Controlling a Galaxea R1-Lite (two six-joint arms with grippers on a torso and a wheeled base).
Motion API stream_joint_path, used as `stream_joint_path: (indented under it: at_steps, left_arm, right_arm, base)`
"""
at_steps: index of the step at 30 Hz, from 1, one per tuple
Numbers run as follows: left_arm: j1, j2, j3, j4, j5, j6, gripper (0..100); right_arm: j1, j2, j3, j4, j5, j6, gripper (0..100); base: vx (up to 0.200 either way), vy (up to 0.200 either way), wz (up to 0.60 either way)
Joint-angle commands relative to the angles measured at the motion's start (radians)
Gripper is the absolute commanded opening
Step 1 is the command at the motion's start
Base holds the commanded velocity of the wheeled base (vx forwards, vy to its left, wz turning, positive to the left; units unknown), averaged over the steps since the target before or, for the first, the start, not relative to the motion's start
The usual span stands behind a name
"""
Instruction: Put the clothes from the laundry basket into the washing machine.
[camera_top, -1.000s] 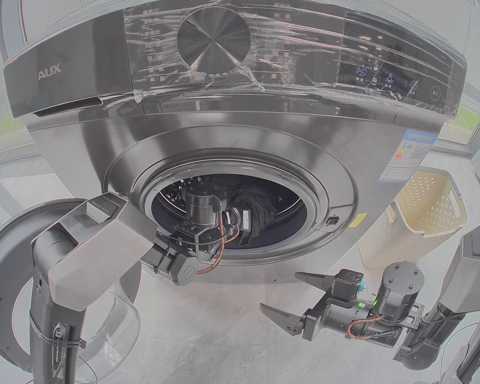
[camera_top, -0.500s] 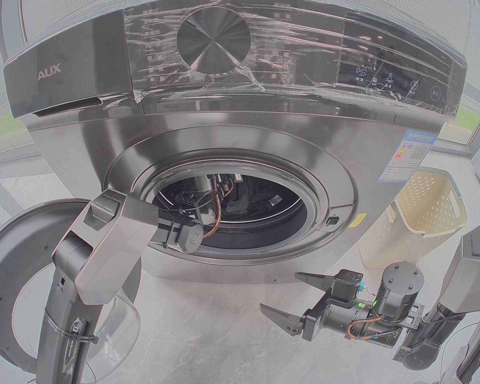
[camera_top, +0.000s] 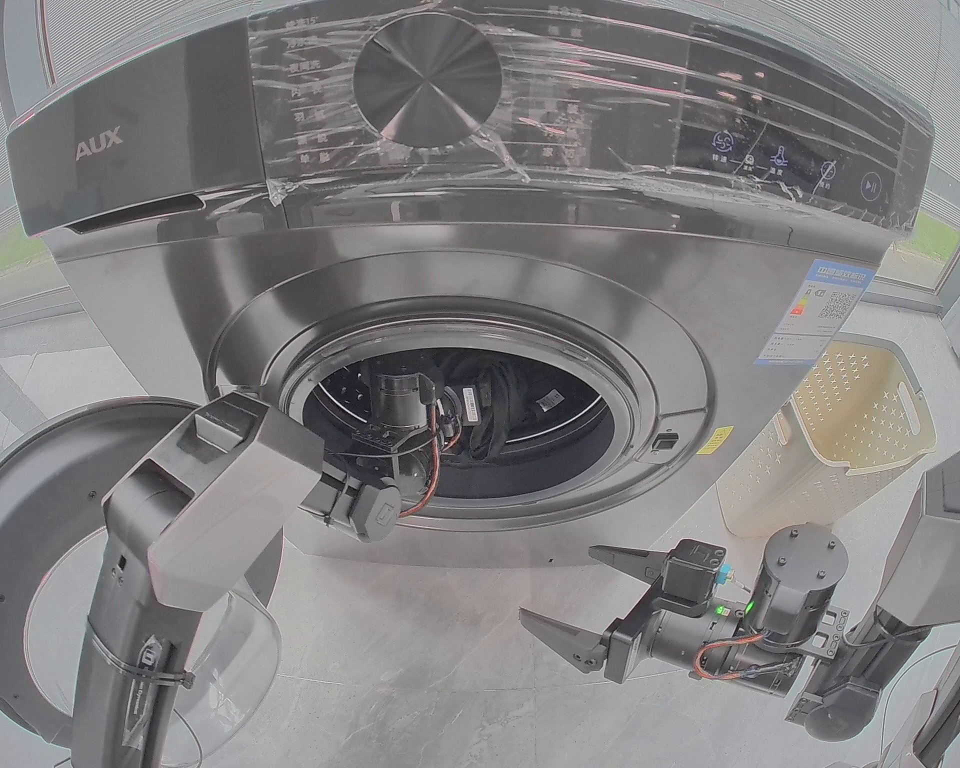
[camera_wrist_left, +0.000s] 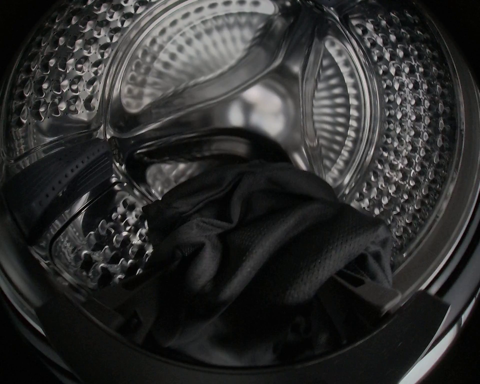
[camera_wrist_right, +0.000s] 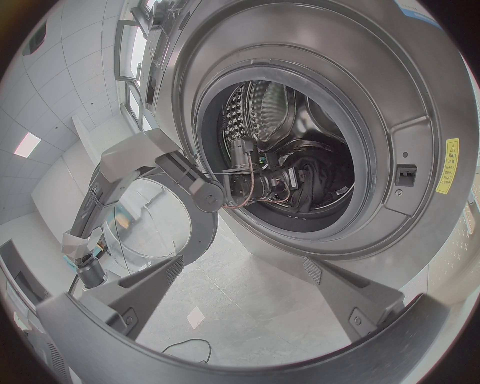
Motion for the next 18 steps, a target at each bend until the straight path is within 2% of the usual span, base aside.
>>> stream_joint_path:
  at_steps: [1,5,8,14,18]
  left_arm:
    - [-0.029,-0.229,0.206,0.117,-0.037,-0.004,100]
    - [-0.064,-0.364,0.321,0.220,-0.087,-0.006,100]
    - [-0.098,-0.428,0.397,0.269,-0.100,-0.004,100]
    - [-0.141,-0.505,0.563,0.283,-0.100,0.004,100]
    - [-0.147,-0.523,0.589,0.276,-0.103,0.004,100]
  right_arm:
    - [0.000,0.003,-0.001,-0.001,0.000,0.000,100]
    - [0.000,0.001,-0.001,-0.001,0.000,0.000,100]
    - [0.000,0.001,-0.001,0.001,-0.001,0.000,100]
    - [0.000,0.001,-0.001,-0.001,-0.001,0.000,100]
    - [0.000,0.001,-0.001,-0.001,-0.001,0.000,100]
  base:
    - [0.000,0.000,0.00]
    - [0.000,0.000,0.00]
    - [0.000,0.000,0.00]
    - [0.000,0.000,0.00]
    - [0.000,0.000,0.00]
